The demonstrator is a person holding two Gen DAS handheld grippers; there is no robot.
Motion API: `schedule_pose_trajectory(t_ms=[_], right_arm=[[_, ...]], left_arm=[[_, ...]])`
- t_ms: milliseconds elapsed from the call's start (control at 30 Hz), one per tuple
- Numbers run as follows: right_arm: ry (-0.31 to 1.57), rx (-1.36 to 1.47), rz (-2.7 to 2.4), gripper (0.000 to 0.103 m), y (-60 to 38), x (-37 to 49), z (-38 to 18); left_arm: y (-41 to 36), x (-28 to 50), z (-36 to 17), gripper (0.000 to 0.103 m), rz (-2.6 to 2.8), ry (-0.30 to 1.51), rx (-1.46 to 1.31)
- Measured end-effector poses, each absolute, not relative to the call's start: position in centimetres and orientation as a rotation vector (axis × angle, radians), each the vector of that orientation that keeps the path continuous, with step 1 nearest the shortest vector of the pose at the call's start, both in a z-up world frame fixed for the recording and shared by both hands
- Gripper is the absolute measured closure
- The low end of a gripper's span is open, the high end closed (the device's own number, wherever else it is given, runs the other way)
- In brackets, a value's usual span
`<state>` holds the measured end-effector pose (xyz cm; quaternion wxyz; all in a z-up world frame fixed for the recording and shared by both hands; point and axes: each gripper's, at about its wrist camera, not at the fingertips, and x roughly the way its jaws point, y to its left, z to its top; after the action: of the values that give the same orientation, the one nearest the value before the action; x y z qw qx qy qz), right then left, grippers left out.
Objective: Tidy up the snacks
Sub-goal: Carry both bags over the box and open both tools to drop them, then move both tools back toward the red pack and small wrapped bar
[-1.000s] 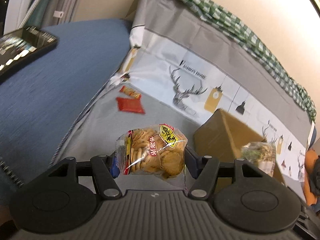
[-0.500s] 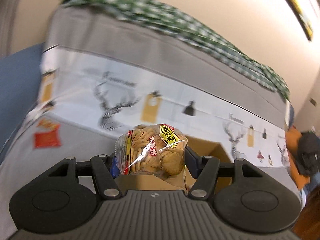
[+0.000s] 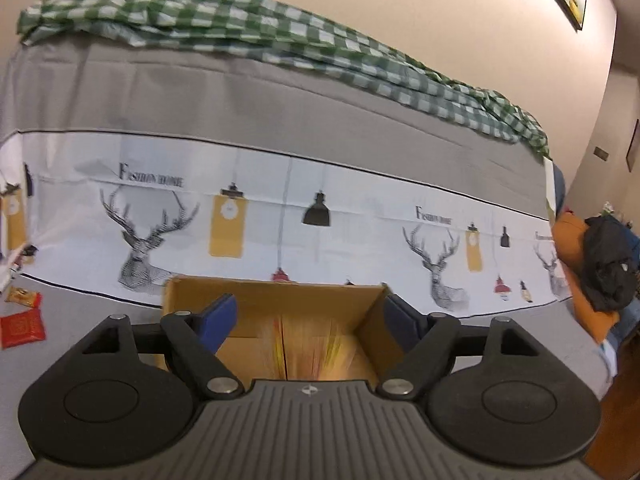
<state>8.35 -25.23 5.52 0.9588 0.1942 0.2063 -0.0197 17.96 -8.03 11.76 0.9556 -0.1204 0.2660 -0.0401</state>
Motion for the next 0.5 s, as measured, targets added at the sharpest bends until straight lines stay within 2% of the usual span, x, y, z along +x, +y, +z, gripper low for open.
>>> schedule_pose_trajectory(t_ms=[167,267,367,433,500], right_arm=[[0.416,0.35,0.003,0.011,-24.3,8.2,5.5],[0.414,0.316,0.026,0.011,-23.4,7.9,5.5],[0.411,0.274,0.052,0.011,-22.4,7.5,5.5],[0.413,0.238,0.071,0.011,-21.6,7.2,5.4],[0.409,0.205,0.086,0.014,-20.9,6.8,5.3]], left_arm=[[-5.3,14.0,11.2,0.022,-0.054,0.48,-0.193],[-2.3,11.1,10.3,0.03,-0.036,0.483,-0.195],[1.4,8.5,8.8,0.048,-0.027,0.518,-0.208],[3.7,6.6,7.4,0.067,0.003,0.524,-0.159],[5.5,4.7,6.0,0.075,0.038,0.512,-0.066]])
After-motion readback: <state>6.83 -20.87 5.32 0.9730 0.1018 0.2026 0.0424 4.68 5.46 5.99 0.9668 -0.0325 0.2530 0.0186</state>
